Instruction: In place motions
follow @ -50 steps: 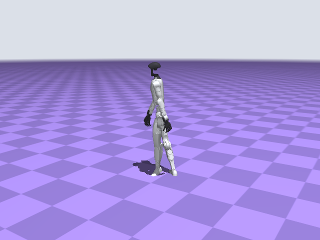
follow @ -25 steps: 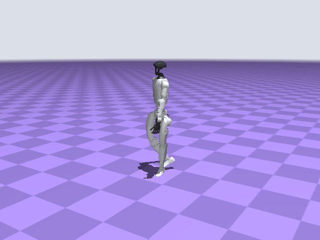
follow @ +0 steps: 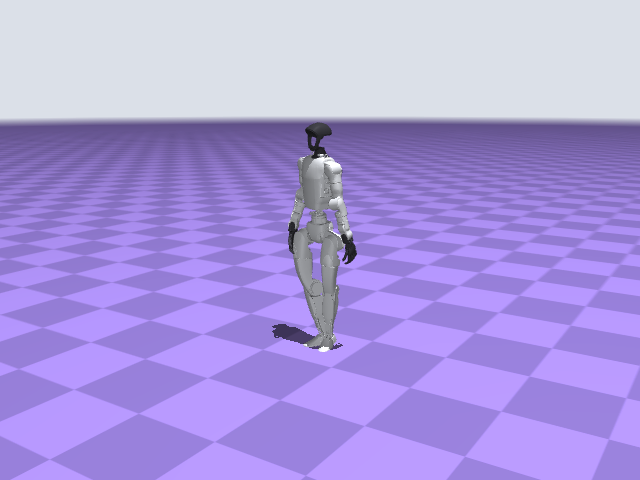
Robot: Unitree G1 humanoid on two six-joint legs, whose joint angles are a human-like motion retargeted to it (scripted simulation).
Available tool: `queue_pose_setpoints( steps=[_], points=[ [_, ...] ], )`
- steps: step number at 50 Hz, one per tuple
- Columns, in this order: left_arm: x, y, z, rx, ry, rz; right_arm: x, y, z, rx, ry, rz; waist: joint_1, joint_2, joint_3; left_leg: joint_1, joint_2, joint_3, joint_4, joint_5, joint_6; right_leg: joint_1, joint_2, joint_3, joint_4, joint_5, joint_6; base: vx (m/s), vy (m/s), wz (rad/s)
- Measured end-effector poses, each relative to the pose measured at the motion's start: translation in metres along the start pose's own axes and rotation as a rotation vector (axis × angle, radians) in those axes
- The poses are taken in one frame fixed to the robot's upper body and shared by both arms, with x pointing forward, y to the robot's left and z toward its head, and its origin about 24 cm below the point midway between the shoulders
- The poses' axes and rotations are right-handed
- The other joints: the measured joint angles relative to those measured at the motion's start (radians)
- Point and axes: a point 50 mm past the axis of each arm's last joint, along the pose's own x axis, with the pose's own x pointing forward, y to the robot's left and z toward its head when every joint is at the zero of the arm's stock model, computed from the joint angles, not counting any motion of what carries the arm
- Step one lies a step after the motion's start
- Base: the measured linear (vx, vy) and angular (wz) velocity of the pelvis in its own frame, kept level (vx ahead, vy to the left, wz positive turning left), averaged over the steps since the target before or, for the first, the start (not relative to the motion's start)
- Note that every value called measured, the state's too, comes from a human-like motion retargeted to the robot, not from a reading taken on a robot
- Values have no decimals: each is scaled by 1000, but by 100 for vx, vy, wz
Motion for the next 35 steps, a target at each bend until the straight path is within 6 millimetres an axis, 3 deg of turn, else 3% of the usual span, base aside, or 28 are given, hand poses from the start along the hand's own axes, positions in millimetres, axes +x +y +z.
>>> queue_pose_setpoints(
  steps=[5,10,13,15,17,20,22,23,27,30,35],
  points=[
    [1,-8,0,-62,-23,-64,0,1,-23,-67,119,-7,-3,3,-2,-13,10,-41,60,-43,-9,0,3,16,9,-8,-3,1,-2,4],
    [1,-20,14,-60,-81,-85,-5,7,-62,33,291,17,15,-11,-1,-82,-3,-141,209,-47,-2,-37,-24,93,52,-8,13,1,1,-47],
    [0,-29,20,-24,-103,-92,-11,11,-84,143,373,41,112,-41,9,-134,-49,-314,259,3,30,-58,-42,202,78,12,12,1,5,-199],
    [-1,-34,27,-12,-130,-102,-13,10,-91,197,398,35,160,-41,35,-136,-95,-501,255,29,12,-73,-27,269,102,26,9,-8,4,-218],
    [-2,-37,34,-6,-174,-106,-13,3,-90,208,390,13,177,-26,50,-122,-92,-559,232,33,-25,-94,8,339,124,38,5,-9,0,-272],
    [-3,-32,41,32,-221,-57,-13,-7,-83,162,351,-21,261,-10,59,-79,-30,-238,150,-13,34,-131,95,538,159,79,-1,-5,-5,-327],
    [-6,-26,49,126,-230,-5,-12,-14,-76,144,313,-42,43,29,56,-80,32,-251,128,-8,-5,-144,74,414,142,85,-1,-21,-7,173],
    [-8,-23,54,166,-235,11,-11,-19,-70,123,289,-54,-100,39,55,-99,38,-345,144,-9,-36,-157,45,336,137,79,-2,-31,-5,163],
    [-16,-1,73,285,-250,85,-7,-25,-49,92,213,-87,-165,41,83,-89,79,-156,122,-18,-33,-194,65,386,146,53,-44,-34,-2,-246],
    [-17,12,74,314,-235,136,-6,-23,-45,108,202,-55,-140,55,85,-51,116,7,86,-41,-46,-213,33,253,151,-17,-83,-35,-10,-367],
    [-11,20,48,189,-140,104,-7,-29,-41,56,238,-37,-118,79,83,7,154,287,48,-91,-87,-203,-48,-96,177,-140,-109,-35,-6,-409]
  ],
)
